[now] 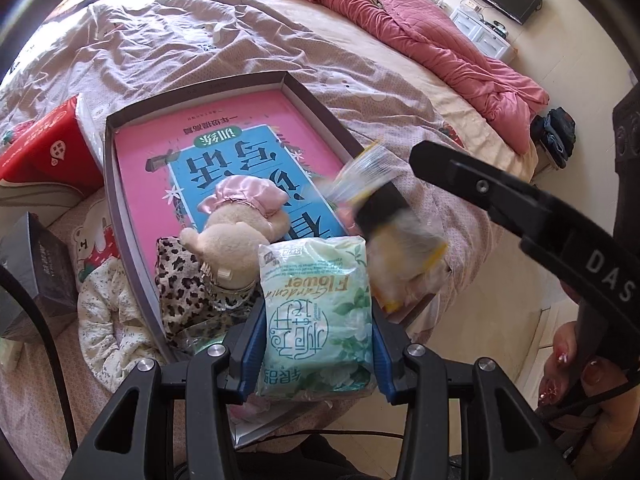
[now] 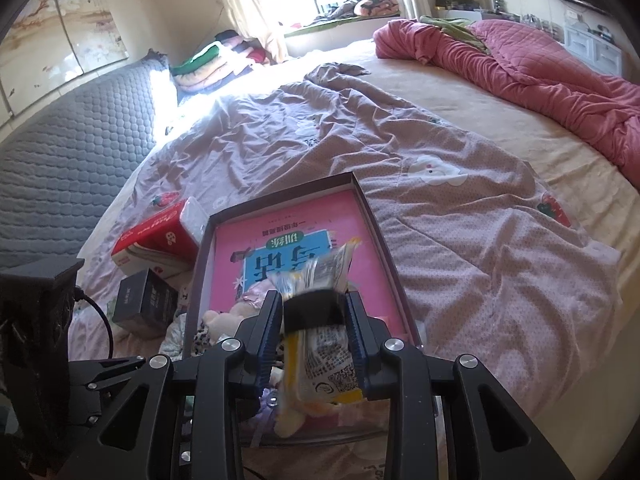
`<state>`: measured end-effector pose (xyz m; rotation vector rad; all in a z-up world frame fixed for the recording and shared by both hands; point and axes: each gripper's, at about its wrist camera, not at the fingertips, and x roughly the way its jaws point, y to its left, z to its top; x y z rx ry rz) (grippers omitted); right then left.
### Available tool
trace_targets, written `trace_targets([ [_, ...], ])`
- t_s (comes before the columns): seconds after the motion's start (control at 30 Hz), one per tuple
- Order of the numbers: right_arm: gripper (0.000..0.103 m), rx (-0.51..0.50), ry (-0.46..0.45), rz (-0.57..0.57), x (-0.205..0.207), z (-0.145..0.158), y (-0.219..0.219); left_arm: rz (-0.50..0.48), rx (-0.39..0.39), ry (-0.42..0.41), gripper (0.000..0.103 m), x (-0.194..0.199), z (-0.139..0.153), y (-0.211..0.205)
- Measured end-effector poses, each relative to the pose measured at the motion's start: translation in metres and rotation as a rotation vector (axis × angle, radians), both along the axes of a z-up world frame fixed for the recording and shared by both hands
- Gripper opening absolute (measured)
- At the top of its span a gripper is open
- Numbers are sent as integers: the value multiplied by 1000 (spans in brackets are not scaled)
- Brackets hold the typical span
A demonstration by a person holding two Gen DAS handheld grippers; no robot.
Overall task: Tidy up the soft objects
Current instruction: 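Lower the Flower package and snack packet into the tray, then open both tools and release the packages onto the tray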
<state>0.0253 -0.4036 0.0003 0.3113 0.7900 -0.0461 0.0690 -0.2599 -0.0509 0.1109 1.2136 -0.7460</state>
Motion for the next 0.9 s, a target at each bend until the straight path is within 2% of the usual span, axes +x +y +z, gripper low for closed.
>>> trace_targets([
  [0.57, 32, 9, 83, 18, 15, -32, 6, 29, 36, 10, 46, 27, -20, -2],
  [0.9, 32, -40, 90, -17, 17, -35, -1, 23, 53, 5, 46, 34, -26, -7],
])
